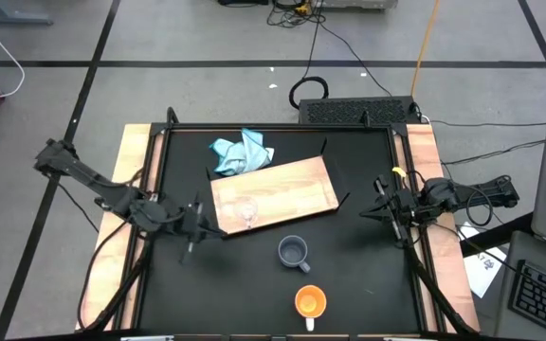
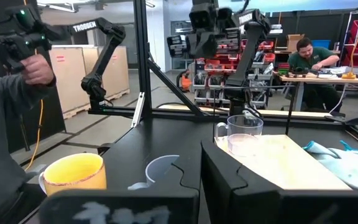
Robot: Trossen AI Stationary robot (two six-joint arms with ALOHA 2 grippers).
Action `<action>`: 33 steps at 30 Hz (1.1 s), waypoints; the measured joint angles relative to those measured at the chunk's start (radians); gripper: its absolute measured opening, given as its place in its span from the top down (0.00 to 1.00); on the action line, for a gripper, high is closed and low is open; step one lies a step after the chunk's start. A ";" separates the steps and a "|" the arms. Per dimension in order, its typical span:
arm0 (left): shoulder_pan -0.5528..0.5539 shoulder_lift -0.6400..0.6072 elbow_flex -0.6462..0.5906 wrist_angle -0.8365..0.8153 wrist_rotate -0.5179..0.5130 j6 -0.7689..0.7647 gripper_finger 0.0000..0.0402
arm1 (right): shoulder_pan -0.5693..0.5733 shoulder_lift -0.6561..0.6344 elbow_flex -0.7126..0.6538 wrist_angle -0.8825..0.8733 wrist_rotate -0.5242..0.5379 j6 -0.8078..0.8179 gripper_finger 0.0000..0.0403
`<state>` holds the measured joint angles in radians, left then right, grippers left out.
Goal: Stack small to large cups/mugs on shelf
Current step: Put the gray mug on the shelf
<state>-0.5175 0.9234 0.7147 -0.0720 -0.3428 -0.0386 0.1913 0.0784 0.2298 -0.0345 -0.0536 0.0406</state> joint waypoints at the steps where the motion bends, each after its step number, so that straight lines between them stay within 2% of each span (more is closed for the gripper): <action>1: 0.000 0.001 -0.025 0.061 0.018 0.019 1.00 | 0.000 0.000 0.000 0.000 0.000 0.000 1.00; 10: -0.010 0.000 -0.153 0.213 0.014 0.117 1.00 | 0.000 0.000 0.000 0.000 0.000 0.000 1.00; 13: -0.007 -0.029 -0.190 0.218 -0.009 0.125 1.00 | 0.000 0.000 0.000 0.000 0.000 0.000 1.00; 18: -0.008 -0.107 -0.270 0.332 -0.031 0.169 1.00 | 0.000 0.000 0.000 -0.002 0.000 0.000 1.00; 27: -0.027 -0.235 -0.375 0.370 -0.138 0.186 1.00 | 0.000 0.000 0.000 -0.003 0.000 0.000 1.00; 33: -0.078 -0.280 -0.404 0.380 -0.257 0.217 1.00 | 0.000 0.000 0.000 -0.004 0.000 0.000 1.00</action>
<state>-0.5953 0.6439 0.3104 0.3082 -0.5995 0.1786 0.1913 0.0788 0.2298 -0.0387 -0.0536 0.0406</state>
